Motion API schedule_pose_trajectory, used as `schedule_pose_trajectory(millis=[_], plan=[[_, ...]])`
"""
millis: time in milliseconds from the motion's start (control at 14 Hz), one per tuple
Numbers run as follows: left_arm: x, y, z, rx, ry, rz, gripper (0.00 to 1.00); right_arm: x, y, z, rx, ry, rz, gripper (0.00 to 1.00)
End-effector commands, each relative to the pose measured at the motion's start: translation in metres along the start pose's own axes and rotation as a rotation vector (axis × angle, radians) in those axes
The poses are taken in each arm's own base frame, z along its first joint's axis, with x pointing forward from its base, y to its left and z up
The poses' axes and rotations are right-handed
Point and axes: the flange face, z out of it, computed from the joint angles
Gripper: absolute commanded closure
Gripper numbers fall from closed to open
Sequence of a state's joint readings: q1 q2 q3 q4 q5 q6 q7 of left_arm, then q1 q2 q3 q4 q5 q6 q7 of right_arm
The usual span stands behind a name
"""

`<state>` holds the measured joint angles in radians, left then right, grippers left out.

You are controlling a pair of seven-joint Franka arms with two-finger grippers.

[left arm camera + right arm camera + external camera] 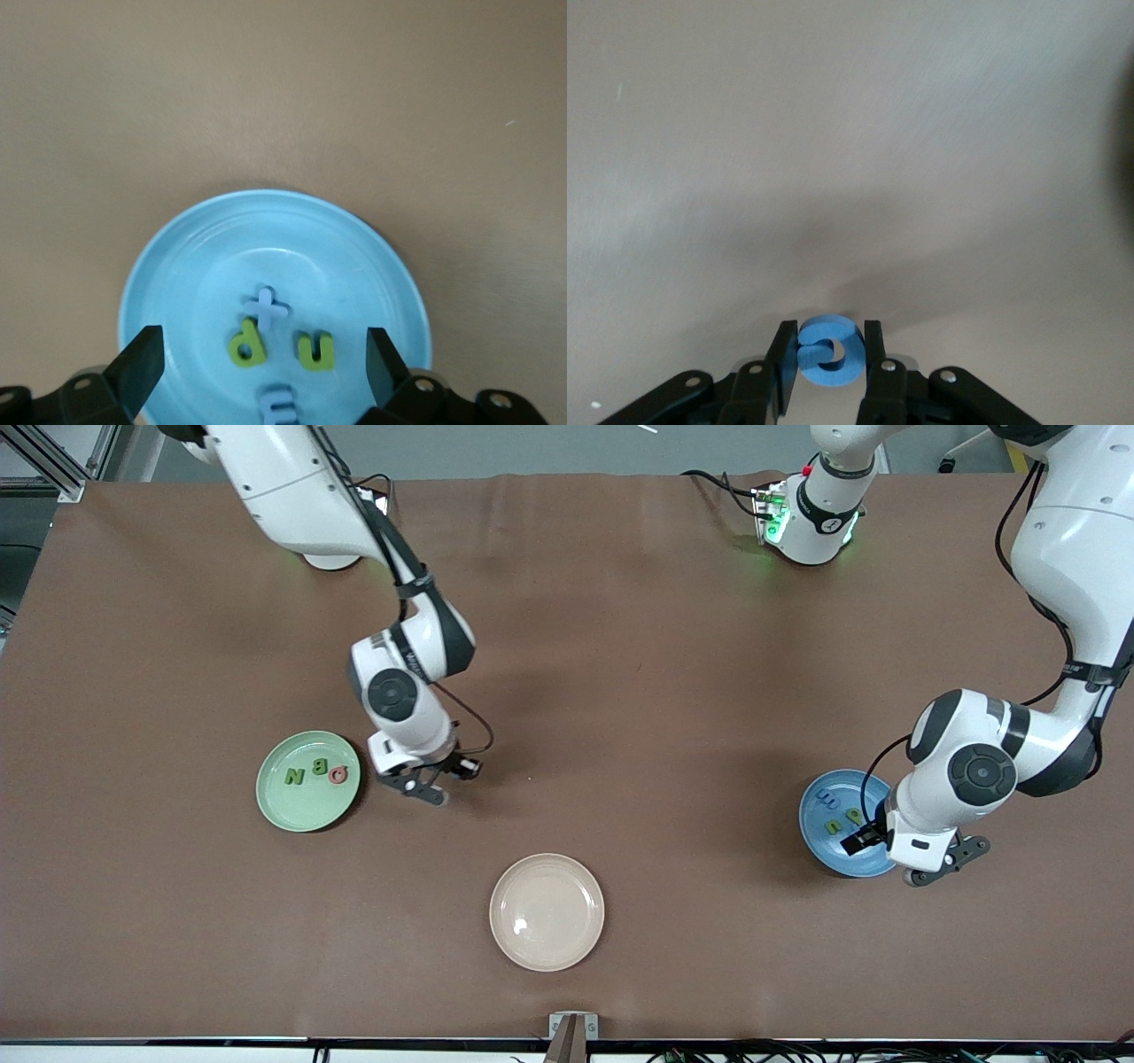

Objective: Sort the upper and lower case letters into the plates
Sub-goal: 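Drop the x on the blue plate while the right gripper drops J on green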

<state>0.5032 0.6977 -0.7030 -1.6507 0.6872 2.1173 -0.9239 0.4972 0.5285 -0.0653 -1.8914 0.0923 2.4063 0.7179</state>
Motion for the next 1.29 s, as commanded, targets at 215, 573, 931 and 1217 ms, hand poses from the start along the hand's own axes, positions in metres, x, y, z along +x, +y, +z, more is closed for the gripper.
schedule_pose_trajectory(millis=[215, 573, 931, 1217], plan=[[-0.008, 0.031, -0.125, -0.022, -0.029, 0.072, 0.00, 0.091, 0.127, -0.054, -0.011, -0.057, -0.138, 0.98], [-0.006, 0.017, -0.193, -0.048, -0.022, 0.179, 0.00, 0.131, 0.207, -0.034, -0.003, -0.060, -0.176, 0.98], [-0.018, 0.018, -0.228, -0.033, -0.064, 0.190, 0.00, 0.135, 0.218, 0.007, -0.009, -0.069, -0.170, 0.97], [-0.026, 0.010, -0.270, -0.038, -0.007, 0.268, 0.00, 0.130, 0.217, 0.021, -0.014, -0.085, -0.171, 0.96]])
